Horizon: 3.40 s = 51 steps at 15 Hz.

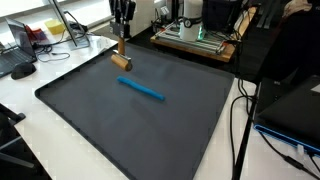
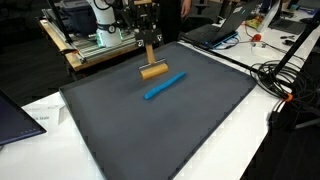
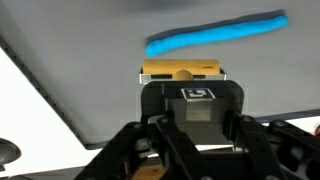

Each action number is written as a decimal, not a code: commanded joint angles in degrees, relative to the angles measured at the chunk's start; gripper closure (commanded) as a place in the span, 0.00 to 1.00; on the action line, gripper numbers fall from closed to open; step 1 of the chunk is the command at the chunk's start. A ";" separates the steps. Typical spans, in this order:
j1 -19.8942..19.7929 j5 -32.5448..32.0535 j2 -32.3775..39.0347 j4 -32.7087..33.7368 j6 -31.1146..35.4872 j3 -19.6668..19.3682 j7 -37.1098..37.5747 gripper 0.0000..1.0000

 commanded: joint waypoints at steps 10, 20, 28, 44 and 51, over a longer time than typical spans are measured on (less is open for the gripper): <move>1.52 -2.76 -1.10 -1.20 -0.67 0.88 4.85 0.78; 3.03 -6.86 -2.48 -0.08 -6.08 8.45 21.31 0.78; 4.05 -13.51 -2.08 3.49 -11.03 15.13 40.14 0.78; 14.61 -24.19 8.42 18.01 -22.08 19.51 50.48 0.78; 19.07 -24.72 13.82 22.55 -19.57 17.97 42.87 0.78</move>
